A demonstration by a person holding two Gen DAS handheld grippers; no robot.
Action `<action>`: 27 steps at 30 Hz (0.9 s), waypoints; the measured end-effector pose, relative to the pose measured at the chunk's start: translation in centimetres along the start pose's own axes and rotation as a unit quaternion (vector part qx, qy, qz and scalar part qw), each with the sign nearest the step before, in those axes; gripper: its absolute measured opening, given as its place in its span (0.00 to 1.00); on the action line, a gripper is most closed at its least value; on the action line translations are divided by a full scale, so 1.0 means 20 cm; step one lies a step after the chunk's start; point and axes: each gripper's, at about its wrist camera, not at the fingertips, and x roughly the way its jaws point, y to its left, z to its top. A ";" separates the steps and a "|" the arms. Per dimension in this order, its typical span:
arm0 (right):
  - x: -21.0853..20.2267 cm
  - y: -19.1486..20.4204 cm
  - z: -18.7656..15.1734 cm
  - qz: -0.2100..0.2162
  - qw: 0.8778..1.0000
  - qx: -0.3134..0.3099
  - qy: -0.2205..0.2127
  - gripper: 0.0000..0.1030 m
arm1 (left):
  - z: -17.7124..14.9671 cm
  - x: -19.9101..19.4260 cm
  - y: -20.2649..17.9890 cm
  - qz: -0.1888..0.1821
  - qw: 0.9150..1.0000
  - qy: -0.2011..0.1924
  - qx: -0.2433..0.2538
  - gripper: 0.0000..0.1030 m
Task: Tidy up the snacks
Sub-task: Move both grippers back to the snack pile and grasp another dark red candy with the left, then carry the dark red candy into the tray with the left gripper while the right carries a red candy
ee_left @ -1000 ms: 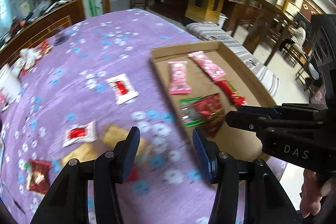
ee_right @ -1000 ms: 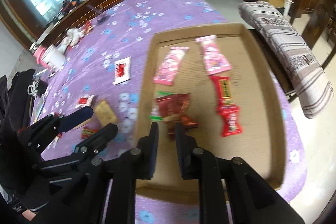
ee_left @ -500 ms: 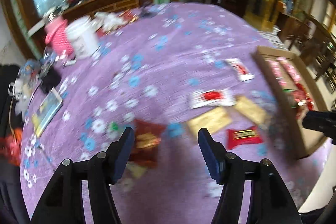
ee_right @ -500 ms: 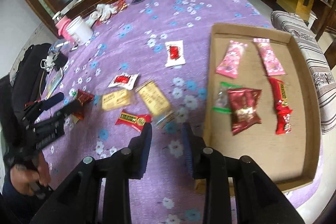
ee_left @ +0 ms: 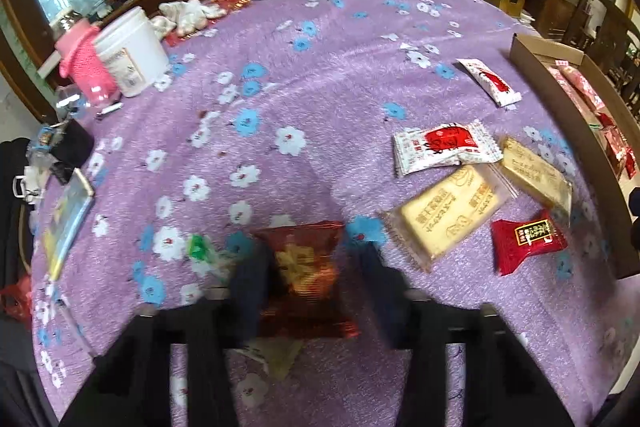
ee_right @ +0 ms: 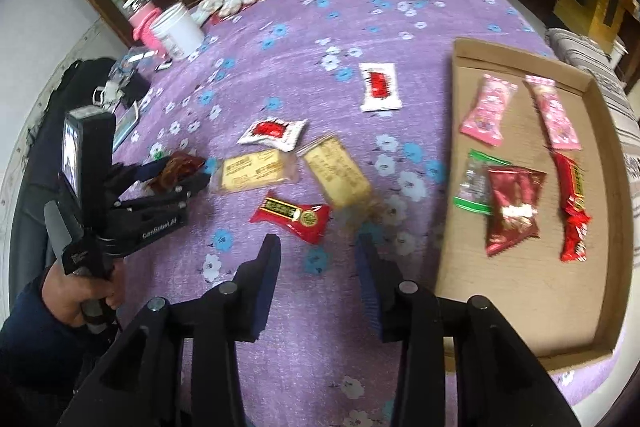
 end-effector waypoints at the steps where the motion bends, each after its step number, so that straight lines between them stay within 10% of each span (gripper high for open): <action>1: 0.02 0.02 0.01 0.007 1.000 -0.012 0.004 0.36 | -0.01 -0.01 0.02 -0.008 1.000 0.001 -0.007 0.32; 18: 0.41 0.15 0.08 0.024 0.986 -0.151 0.073 0.48 | -0.15 -0.22 0.09 -0.063 0.996 -0.005 -0.058 0.29; 27: 0.31 0.15 0.01 0.007 0.991 -0.124 0.044 0.09 | -0.07 -0.26 -0.02 -0.084 0.996 -0.018 -0.031 0.29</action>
